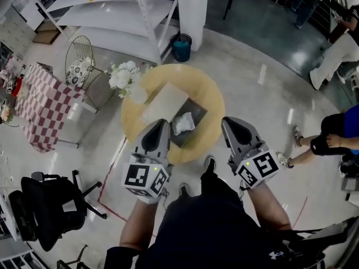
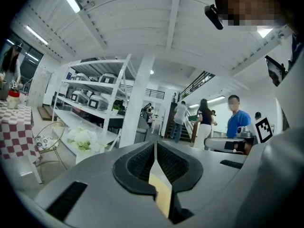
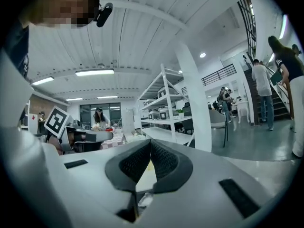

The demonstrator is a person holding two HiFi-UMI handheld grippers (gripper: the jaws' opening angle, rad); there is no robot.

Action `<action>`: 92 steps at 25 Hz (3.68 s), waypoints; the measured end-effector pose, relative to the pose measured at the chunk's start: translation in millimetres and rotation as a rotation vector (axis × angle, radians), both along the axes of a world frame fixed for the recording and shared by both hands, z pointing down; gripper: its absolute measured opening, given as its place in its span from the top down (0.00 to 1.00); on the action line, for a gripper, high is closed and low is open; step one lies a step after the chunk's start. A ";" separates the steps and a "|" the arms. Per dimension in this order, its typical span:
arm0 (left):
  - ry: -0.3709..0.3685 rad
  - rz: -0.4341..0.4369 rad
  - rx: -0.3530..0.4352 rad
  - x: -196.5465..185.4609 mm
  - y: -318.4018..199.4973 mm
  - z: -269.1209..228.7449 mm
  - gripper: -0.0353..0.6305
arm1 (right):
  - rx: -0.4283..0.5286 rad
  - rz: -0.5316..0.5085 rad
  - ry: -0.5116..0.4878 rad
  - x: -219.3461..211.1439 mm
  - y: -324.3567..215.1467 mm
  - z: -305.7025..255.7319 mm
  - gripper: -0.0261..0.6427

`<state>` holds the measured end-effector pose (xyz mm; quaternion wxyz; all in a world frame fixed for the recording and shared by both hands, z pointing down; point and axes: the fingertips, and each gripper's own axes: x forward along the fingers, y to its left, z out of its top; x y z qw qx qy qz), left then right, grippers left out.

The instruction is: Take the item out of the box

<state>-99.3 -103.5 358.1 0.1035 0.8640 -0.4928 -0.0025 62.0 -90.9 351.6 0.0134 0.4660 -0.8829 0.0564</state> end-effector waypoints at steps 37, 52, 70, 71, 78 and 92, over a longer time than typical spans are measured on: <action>-0.512 0.129 -0.682 31.2 -57.1 301.7 0.77 | -0.372 -0.148 -0.084 21.6 -122.1 127.8 0.94; -0.987 0.375 -0.699 42.0 -45.3 368.1 0.75 | -0.461 -0.092 -0.140 29.2 -115.4 163.8 0.94; -1.264 0.522 -0.555 48.0 -48.4 400.5 0.79 | -0.514 -0.015 -0.221 45.7 -112.7 175.0 0.94; -1.261 0.522 -0.559 47.8 -48.4 399.9 0.79 | -0.518 -0.012 -0.226 45.8 -112.5 175.1 0.94; -1.244 0.503 -0.535 48.3 -50.4 390.8 0.89 | -0.517 0.000 -0.244 48.0 -112.1 171.4 0.94; -1.060 0.386 -0.571 42.0 -53.0 363.2 0.92 | -0.501 -0.009 -0.246 43.0 -103.5 160.4 0.94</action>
